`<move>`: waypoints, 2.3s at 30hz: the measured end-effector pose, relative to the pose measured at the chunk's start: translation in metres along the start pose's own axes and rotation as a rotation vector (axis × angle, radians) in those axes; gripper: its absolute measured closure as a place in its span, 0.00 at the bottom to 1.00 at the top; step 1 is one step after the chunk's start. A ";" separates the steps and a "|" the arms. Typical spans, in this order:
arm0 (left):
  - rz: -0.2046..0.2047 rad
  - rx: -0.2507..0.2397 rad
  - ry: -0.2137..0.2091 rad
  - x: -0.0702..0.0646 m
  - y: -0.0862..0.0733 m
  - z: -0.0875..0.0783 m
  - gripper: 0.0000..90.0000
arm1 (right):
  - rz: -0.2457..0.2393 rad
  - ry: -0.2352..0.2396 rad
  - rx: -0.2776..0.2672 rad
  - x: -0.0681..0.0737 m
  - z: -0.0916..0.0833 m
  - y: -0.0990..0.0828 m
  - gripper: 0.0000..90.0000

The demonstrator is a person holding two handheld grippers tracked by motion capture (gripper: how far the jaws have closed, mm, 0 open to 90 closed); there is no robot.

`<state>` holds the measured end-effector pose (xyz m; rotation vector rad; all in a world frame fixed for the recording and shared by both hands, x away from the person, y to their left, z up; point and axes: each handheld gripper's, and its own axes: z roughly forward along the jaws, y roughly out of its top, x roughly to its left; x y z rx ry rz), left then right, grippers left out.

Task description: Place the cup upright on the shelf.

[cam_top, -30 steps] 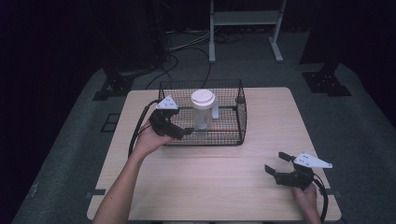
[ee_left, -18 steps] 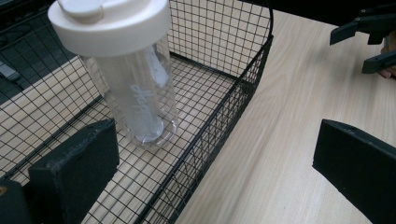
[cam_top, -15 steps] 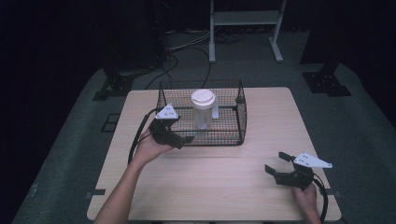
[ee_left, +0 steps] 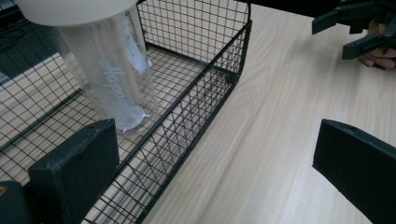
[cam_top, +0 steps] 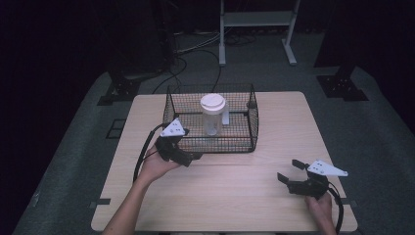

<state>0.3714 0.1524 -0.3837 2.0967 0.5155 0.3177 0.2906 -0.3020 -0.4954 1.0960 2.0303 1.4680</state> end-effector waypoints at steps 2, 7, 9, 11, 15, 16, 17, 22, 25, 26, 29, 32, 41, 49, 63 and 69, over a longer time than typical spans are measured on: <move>0.008 -0.008 0.004 -0.004 -0.003 0.000 0.00 | 0.000 0.001 0.000 0.000 0.000 0.000 0.15; 0.002 -0.007 -0.004 -0.007 -0.014 -0.001 0.00 | -0.006 -0.001 0.006 0.000 0.000 0.000 0.15; -0.006 -0.012 -0.003 -0.008 -0.019 -0.001 0.00 | -0.006 -0.001 0.006 0.000 0.000 0.000 0.15; -0.014 -0.022 -0.009 -0.009 -0.024 -0.001 0.00 | -0.007 -0.002 0.005 0.000 0.001 0.000 0.15; -0.016 -0.038 -0.018 -0.013 -0.034 -0.001 0.00 | -0.004 -0.002 0.007 0.001 0.000 0.000 0.15; -0.016 -0.038 -0.018 -0.013 -0.034 -0.001 0.00 | -0.004 -0.002 0.007 0.001 0.000 0.000 0.15; -0.016 -0.028 -0.022 -0.015 -0.039 0.001 0.00 | -0.004 -0.002 0.007 0.001 0.000 0.000 0.15; -0.012 -0.015 -0.021 -0.019 -0.050 0.000 0.00 | -0.006 -0.003 0.009 0.001 0.000 0.000 0.15; -0.009 -0.008 -0.017 -0.021 -0.056 -0.002 0.00 | -0.006 -0.003 0.009 0.001 0.000 0.000 0.15; -0.009 -0.008 -0.017 -0.021 -0.056 -0.002 0.00 | -0.007 -0.003 0.009 0.001 0.001 0.000 0.15; -0.024 -0.025 -0.021 -0.022 -0.062 -0.005 0.00 | -0.008 -0.004 0.010 0.001 0.001 0.000 0.15; -0.020 -0.024 -0.014 -0.022 -0.063 -0.006 0.00 | -0.009 -0.006 0.010 0.001 0.001 0.000 0.15; -0.026 -0.023 0.004 -0.028 -0.083 -0.010 0.00 | -0.015 -0.009 0.015 0.002 0.001 0.000 0.15; -0.016 -0.030 0.033 -0.034 -0.093 -0.016 0.00 | -0.017 -0.009 0.016 0.002 0.001 0.000 0.15; -0.045 -0.064 0.096 -0.043 -0.123 -0.044 0.00 | -0.022 -0.009 0.011 0.002 0.001 0.000 0.15; -0.090 -0.148 0.123 -0.038 -0.127 -0.058 0.00 | -0.016 -0.008 0.006 0.002 0.000 0.000 0.15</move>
